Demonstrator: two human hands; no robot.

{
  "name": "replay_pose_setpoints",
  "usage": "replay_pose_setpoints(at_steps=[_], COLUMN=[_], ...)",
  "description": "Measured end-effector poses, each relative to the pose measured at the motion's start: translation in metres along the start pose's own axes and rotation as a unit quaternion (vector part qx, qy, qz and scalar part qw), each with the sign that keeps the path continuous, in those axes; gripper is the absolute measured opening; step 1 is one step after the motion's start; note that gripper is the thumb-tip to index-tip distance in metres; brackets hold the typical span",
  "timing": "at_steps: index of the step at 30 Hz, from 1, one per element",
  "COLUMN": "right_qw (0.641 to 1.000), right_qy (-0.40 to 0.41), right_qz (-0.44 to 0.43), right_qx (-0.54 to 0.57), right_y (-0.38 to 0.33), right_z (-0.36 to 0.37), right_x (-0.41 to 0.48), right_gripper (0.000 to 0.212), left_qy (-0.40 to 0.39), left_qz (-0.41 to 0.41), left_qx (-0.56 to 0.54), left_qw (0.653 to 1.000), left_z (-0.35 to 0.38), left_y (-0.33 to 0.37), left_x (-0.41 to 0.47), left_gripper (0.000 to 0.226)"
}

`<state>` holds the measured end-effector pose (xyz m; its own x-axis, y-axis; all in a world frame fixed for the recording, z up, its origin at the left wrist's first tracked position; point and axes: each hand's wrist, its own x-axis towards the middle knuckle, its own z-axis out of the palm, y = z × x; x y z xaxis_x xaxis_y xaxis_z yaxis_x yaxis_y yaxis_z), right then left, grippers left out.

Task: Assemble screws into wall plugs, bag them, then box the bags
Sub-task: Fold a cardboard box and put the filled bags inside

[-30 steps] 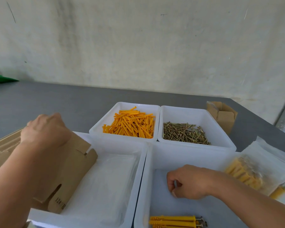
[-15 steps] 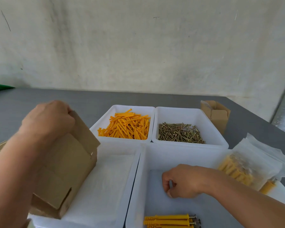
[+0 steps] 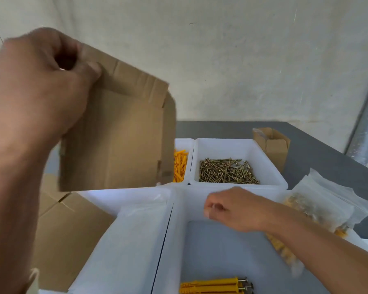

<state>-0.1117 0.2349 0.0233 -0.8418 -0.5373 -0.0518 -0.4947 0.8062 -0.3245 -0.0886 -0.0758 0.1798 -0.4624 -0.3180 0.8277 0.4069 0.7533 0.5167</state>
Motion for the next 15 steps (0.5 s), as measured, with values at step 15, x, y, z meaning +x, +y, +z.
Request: replay_pose_setpoints(at_steps=[15], right_qw=[0.748], right_qy=[0.413], right_qz=[0.113], right_qx=[0.507], right_y=[0.027], right_z=[-0.061], right_x=[-0.018], right_gripper=[0.065], left_qy=[-0.192], left_qz=[-0.274], left_qx=[-0.383], left_qw=[0.861], left_z=[0.123], left_y=[0.045], left_x=[-0.121], left_gripper=[0.01])
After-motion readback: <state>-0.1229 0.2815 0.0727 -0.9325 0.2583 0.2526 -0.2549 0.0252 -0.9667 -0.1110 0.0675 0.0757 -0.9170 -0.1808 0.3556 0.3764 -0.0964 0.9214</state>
